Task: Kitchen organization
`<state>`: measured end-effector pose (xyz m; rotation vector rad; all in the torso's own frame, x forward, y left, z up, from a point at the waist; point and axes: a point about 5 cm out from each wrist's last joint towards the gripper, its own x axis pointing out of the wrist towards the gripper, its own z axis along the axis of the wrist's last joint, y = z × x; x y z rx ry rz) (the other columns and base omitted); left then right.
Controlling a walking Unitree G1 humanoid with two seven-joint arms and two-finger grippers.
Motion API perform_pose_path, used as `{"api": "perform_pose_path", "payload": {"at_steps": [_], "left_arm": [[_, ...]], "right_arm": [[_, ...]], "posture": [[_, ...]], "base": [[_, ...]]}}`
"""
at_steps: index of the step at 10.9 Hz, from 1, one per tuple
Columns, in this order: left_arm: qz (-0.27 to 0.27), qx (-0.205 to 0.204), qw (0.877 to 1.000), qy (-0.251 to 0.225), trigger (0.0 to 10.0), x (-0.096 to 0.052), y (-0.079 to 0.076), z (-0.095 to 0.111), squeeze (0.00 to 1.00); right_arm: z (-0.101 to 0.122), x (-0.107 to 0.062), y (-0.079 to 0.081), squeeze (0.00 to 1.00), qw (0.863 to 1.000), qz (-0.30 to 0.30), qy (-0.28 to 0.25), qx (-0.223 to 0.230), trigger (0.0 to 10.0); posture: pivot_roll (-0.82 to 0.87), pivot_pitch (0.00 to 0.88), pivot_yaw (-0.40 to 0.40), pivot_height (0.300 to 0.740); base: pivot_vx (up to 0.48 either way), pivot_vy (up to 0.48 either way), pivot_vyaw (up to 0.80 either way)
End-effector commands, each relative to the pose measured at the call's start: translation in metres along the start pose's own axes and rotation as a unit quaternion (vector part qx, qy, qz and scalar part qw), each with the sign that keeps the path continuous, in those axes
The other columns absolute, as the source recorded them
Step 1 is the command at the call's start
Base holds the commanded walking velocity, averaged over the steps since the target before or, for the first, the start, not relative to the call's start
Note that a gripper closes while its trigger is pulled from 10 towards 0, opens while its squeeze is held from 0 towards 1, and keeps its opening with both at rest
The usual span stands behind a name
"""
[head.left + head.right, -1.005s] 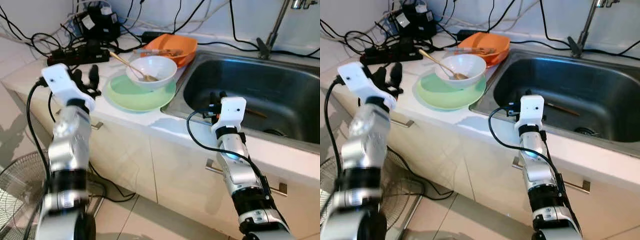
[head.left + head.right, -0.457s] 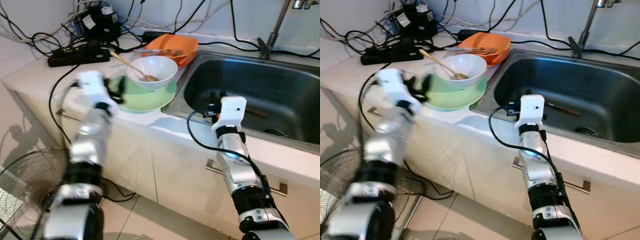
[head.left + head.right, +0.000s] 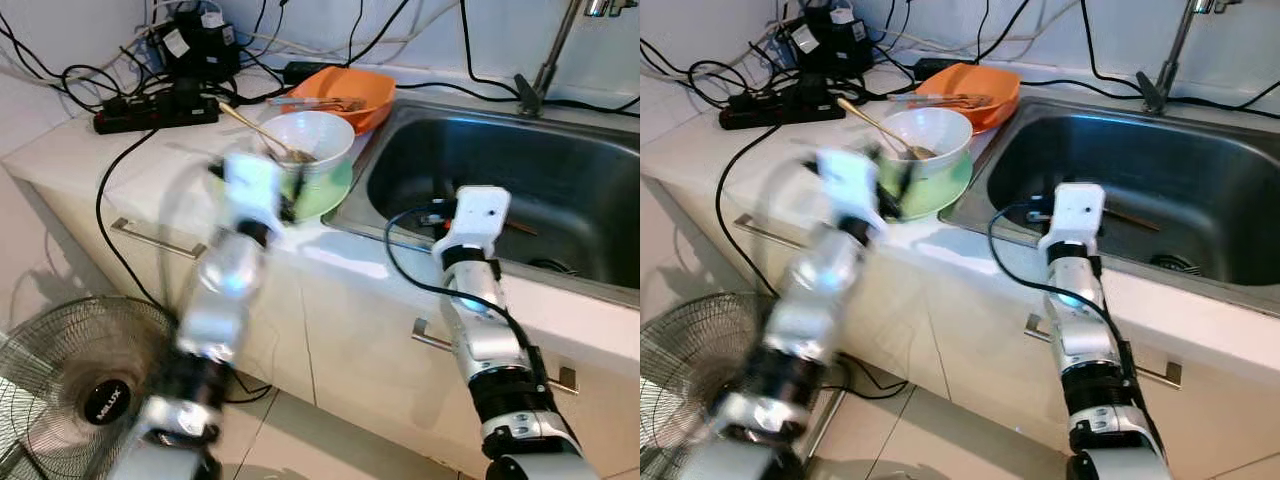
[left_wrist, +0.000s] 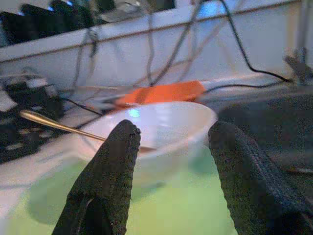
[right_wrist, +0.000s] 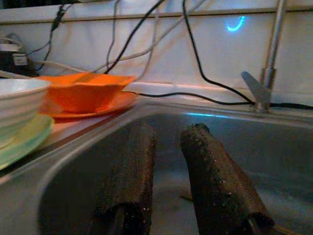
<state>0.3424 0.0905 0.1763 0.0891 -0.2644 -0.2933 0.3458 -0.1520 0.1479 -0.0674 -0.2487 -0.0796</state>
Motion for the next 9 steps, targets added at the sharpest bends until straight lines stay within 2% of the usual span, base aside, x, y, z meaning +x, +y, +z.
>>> {"api": "perform_pose_path", "payload": {"at_steps": [1, 2, 7, 9], "left_arm": [[0.006, 0.009, 1.000, -0.015, 10.0, -0.0006, 0.0000, 0.0047, 0.00], [0.007, 0.007, 1.000, -0.018, 10.0, -0.0013, -0.0027, 0.0042, 0.00], [0.034, 0.004, 0.999, -0.034, 10.0, -0.0008, 0.0062, 0.0088, 0.00], [0.032, -0.001, 0.999, -0.034, 10.0, -0.0011, 0.0040, 0.0079, 0.00]], "right_arm": [[0.0073, 0.0049, -0.0002, 0.00, 1.000, -0.006, -0.016, 0.007, 10.0], [0.0078, 0.0051, -0.0009, 0.00, 1.000, -0.007, -0.018, 0.008, 10.0], [0.0094, 0.0070, 0.0009, 0.00, 1.000, -0.002, -0.023, 0.011, 10.0], [0.0106, 0.0085, 0.0021, 0.00, 1.000, 0.002, -0.024, 0.013, 10.0]], "posture": [[0.08, 0.000, 0.088, 0.740], [0.08, 0.000, 0.088, 0.740], [0.08, 0.000, 0.083, 0.740], [0.08, 0.000, 0.082, 0.740]], "base": [[0.000, 0.000, 0.00], [0.000, 0.000, 0.00], [0.000, 0.000, 0.00], [0.000, 0.000, -0.69]]}}
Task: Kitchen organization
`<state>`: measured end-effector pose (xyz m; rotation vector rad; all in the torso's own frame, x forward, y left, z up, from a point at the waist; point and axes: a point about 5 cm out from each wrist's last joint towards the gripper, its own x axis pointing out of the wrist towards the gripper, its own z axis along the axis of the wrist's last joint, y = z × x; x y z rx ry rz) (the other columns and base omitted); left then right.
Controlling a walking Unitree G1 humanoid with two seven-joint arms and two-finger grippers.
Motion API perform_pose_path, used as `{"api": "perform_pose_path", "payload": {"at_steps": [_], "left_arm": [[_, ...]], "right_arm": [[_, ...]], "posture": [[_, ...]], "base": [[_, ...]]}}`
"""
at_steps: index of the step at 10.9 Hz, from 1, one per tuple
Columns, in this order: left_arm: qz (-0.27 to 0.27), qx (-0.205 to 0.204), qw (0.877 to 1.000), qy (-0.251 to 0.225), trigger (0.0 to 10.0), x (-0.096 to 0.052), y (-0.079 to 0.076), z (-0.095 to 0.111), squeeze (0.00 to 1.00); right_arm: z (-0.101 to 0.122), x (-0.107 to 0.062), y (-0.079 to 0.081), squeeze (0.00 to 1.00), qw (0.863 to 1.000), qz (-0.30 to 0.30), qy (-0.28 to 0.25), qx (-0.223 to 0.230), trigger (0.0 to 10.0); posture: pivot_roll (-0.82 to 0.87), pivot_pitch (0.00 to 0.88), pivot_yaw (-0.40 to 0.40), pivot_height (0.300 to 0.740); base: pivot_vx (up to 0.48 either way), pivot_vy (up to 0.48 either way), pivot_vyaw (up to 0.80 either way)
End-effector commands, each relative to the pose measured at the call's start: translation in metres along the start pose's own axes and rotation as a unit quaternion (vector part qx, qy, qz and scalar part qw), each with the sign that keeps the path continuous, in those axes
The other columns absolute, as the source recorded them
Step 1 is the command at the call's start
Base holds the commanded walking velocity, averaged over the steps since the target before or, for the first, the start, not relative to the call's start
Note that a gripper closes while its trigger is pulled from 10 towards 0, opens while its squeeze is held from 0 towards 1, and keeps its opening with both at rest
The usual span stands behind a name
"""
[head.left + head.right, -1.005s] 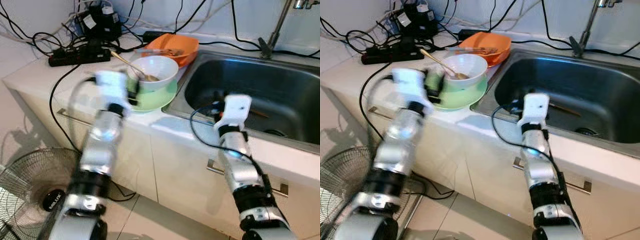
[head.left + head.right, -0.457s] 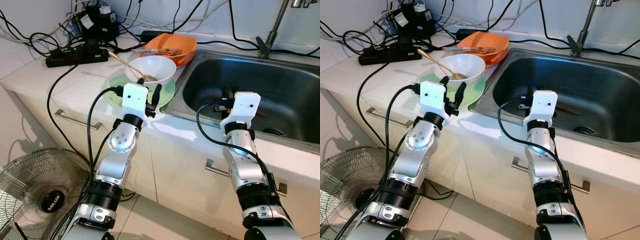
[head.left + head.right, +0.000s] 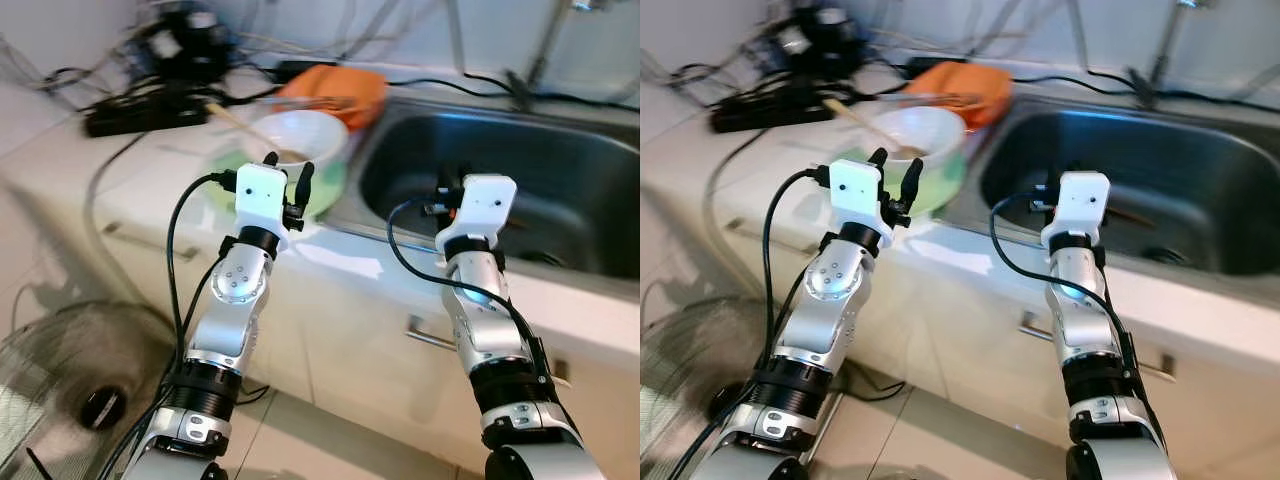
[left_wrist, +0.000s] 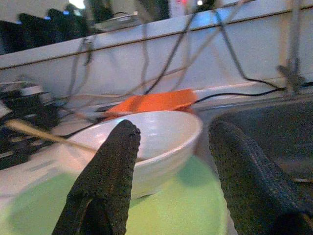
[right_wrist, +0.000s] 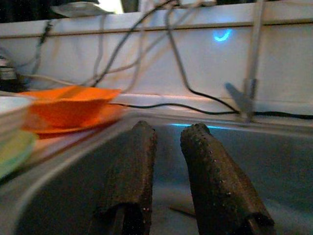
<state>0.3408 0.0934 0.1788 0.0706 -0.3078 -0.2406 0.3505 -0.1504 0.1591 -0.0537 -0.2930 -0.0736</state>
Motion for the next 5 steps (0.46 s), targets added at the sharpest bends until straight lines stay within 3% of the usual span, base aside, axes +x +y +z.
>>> {"api": "perform_pose_path", "payload": {"at_steps": [1, 4, 5], "left_arm": [[0.004, -0.001, 1.000, -0.013, 10.0, 0.0015, 0.0007, 0.0056, 0.00], [0.006, -0.003, 1.000, -0.014, 10.0, 0.0018, 0.0022, 0.0061, 0.00], [0.007, -0.004, 1.000, -0.013, 10.0, 0.0019, 0.0022, 0.0062, 0.00]], "right_arm": [[0.0003, 0.0016, 0.0007, 0.00, 1.000, 0.000, 0.000, 0.007, 10.0], [-0.0001, 0.0018, 0.0023, 0.00, 1.000, 0.002, 0.000, 0.006, 10.0], [-0.0002, 0.0018, 0.0029, 0.00, 1.000, 0.003, 0.000, 0.006, 10.0]], "posture": [[0.08, 0.000, 0.082, 0.740], [0.08, 0.000, 0.083, 0.740], [0.08, 0.000, 0.083, 0.740]], "base": [[0.000, 0.000, -0.80], [0.000, 0.000, -0.80], [0.000, 0.304, -0.80]]}}
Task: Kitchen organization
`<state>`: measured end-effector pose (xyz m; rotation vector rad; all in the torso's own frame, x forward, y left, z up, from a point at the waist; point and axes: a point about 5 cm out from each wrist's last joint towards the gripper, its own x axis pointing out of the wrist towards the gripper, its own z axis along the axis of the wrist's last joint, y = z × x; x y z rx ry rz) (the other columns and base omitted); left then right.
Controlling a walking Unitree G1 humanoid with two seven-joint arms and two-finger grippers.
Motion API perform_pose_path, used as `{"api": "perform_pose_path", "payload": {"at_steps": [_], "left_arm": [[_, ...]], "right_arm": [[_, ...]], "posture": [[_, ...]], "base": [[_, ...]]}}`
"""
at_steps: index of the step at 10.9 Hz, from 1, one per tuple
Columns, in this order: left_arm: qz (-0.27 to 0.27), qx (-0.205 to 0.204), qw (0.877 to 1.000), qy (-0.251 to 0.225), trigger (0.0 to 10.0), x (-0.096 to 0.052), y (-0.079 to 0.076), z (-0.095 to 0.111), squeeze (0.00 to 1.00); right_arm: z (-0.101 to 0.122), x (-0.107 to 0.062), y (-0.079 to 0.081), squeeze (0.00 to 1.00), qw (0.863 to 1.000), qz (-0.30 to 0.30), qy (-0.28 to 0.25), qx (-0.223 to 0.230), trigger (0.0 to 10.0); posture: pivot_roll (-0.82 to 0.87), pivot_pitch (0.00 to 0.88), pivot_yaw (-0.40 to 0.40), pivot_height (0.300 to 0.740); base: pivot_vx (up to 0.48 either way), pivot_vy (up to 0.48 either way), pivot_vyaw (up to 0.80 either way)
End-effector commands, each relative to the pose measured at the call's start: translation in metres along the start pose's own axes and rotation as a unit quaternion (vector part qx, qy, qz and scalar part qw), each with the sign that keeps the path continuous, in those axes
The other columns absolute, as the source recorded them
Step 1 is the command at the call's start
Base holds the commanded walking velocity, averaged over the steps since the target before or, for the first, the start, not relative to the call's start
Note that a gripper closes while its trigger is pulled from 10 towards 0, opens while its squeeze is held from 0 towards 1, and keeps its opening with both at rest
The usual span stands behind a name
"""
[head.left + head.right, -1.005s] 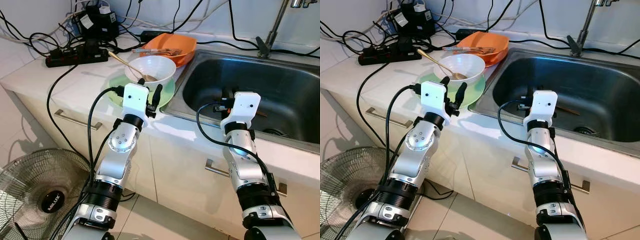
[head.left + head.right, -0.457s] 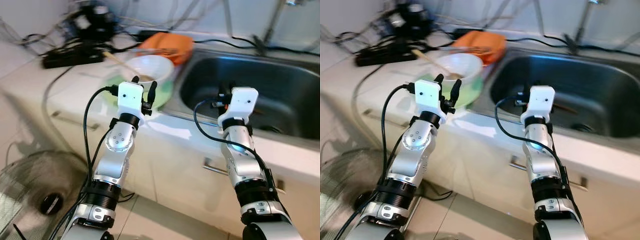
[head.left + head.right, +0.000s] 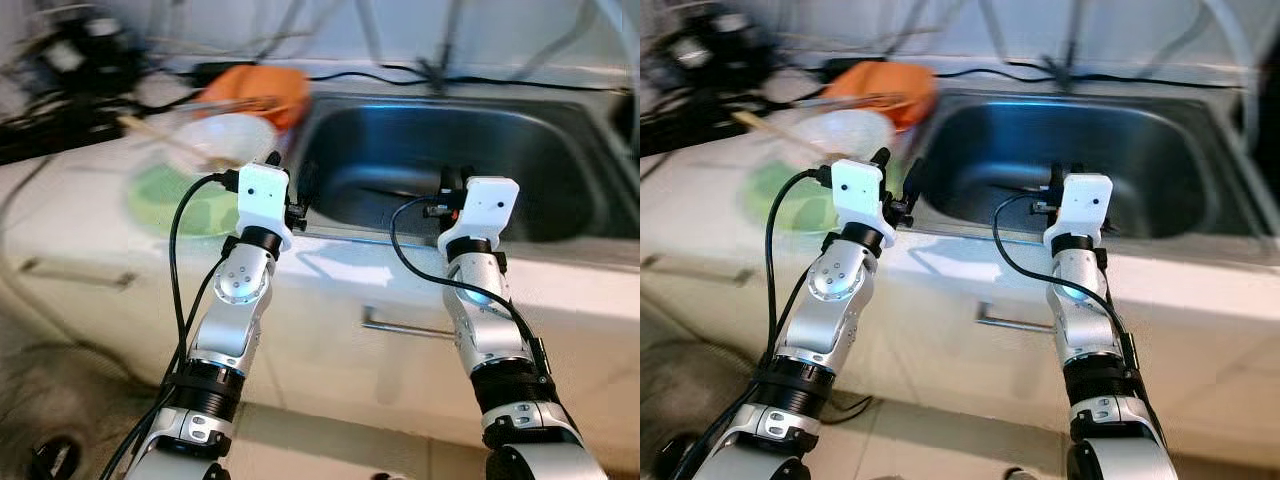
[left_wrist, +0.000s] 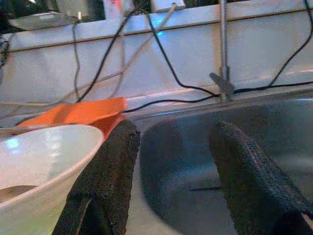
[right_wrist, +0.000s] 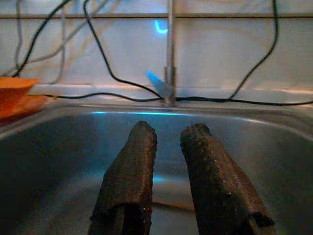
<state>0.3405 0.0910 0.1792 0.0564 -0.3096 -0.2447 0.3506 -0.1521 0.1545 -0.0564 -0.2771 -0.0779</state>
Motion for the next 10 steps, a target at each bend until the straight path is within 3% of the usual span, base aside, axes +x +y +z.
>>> {"api": "perform_pose_path", "payload": {"at_steps": [1, 6, 8, 10], "left_arm": [[0.008, 0.003, 1.000, -0.010, 10.0, 0.0017, 0.0044, 0.0056, 0.00], [0.007, 0.005, 1.000, -0.005, 10.0, 0.0014, 0.0037, 0.0042, 0.00], [0.001, 0.011, 1.000, -0.008, 10.0, 0.0010, 0.0014, 0.0047, 0.00], [-0.001, 0.002, 1.000, -0.009, 10.0, -0.0006, 0.0014, 0.0050, 0.00]], "right_arm": [[0.0045, 0.0024, 0.0047, 0.00, 1.000, 0.005, -0.011, 0.004, 10.0], [0.0028, 0.0026, 0.0058, 0.00, 1.000, 0.006, -0.005, 0.011, 10.0], [0.0014, 0.0033, 0.0065, 0.00, 1.000, 0.007, 0.002, 0.011, 10.0], [0.0018, 0.0027, 0.0070, 0.00, 1.000, 0.009, -0.003, 0.006, 10.0]], "posture": [[0.08, 0.000, 0.082, 0.740], [0.08, 0.000, 0.082, 0.740], [0.08, 0.000, 0.081, 0.740], [0.09, 0.000, 0.082, 0.740]], "base": [[0.000, 0.469, 0.00], [0.000, 0.471, 0.00], [0.000, 0.000, -0.80], [0.000, 0.000, 0.00]]}}
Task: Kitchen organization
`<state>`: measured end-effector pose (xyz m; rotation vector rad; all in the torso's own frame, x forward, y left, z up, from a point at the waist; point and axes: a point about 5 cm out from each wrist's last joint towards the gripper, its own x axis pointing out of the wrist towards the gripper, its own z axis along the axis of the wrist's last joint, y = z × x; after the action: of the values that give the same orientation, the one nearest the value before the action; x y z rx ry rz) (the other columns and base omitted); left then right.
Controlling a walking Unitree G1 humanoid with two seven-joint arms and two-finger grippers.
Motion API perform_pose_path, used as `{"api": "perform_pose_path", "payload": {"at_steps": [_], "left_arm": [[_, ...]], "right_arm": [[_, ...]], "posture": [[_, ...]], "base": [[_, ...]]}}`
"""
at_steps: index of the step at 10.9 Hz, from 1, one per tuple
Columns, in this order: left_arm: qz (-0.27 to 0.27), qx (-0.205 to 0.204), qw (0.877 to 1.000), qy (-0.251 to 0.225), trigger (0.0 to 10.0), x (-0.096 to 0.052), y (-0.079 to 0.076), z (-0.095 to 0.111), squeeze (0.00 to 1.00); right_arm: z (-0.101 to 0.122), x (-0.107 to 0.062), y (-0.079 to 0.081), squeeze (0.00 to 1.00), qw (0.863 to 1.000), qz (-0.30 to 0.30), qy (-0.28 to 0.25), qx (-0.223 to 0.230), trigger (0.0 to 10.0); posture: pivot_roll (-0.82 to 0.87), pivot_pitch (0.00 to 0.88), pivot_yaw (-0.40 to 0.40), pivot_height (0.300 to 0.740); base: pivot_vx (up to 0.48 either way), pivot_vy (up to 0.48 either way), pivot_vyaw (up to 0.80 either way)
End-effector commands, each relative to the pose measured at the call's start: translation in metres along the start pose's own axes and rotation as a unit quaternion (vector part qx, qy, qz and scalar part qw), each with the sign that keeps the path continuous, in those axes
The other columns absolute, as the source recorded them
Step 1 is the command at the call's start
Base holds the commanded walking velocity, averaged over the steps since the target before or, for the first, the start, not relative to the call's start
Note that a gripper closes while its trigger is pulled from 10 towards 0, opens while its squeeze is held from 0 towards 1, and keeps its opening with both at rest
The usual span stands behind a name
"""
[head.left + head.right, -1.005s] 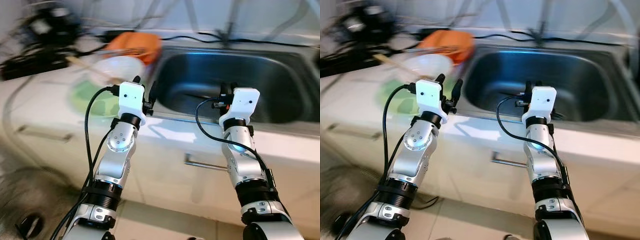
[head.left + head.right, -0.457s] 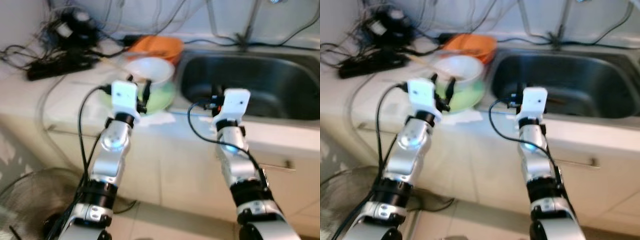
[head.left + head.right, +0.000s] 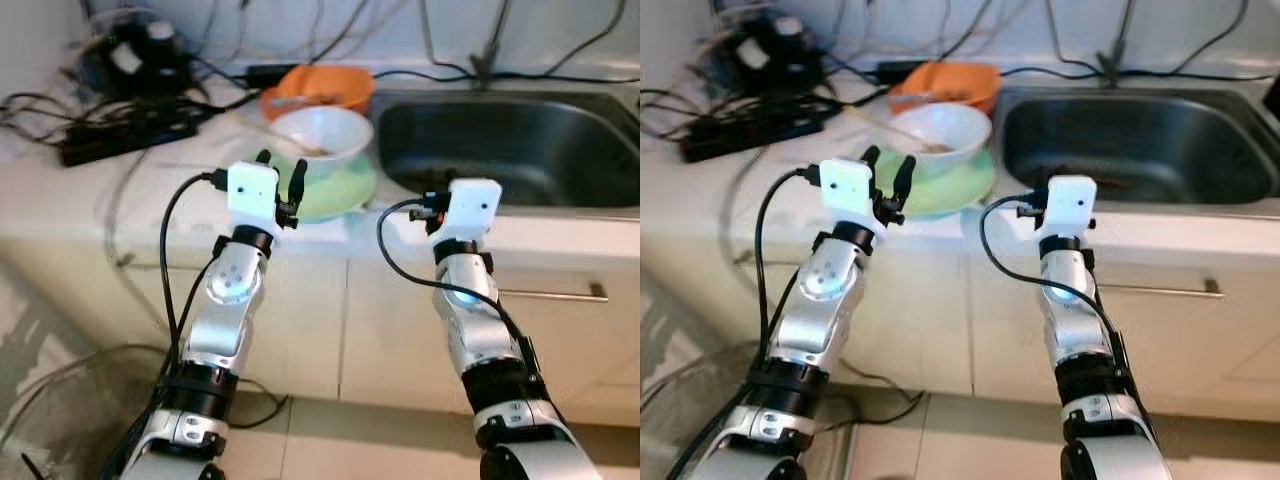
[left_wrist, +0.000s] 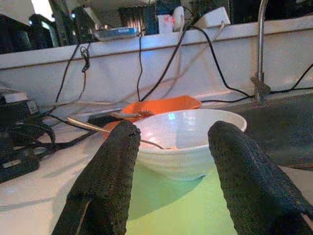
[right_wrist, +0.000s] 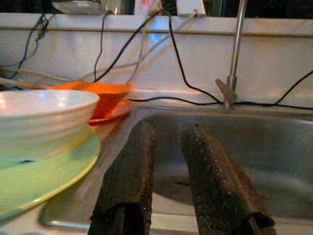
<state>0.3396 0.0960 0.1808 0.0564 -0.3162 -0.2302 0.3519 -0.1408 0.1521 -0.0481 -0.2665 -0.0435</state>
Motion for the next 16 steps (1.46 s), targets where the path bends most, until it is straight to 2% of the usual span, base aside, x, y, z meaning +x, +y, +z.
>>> {"api": "perform_pose_path", "payload": {"at_steps": [1, 4, 16], "left_arm": [[0.002, 0.006, 1.000, -0.002, 10.0, 0.001, -0.001, 0.003, 0.00], [0.023, 0.005, 1.000, -0.004, 10.0, 0.001, 0.006, 0.002, 0.00], [0.029, -0.001, 0.999, -0.027, 10.0, 0.002, 0.004, 0.013, 0.00]], "right_arm": [[0.004, 0.003, -0.004, 0.00, 1.000, -0.008, -0.008, 0.002, 10.0], [0.005, 0.003, -0.004, 0.00, 1.000, -0.010, -0.014, -0.008, 10.0], [0.011, 0.007, -0.002, 0.00, 1.000, -0.010, -0.030, -0.002, 10.0]], "posture": [[0.08, 0.000, 0.083, 0.740], [0.08, 0.000, 0.082, 0.740], [0.09, 0.000, 0.086, 0.740]], "base": [[0.000, 0.000, 0.00], [0.081, 0.000, 0.00], [0.317, 0.000, 0.00]]}}
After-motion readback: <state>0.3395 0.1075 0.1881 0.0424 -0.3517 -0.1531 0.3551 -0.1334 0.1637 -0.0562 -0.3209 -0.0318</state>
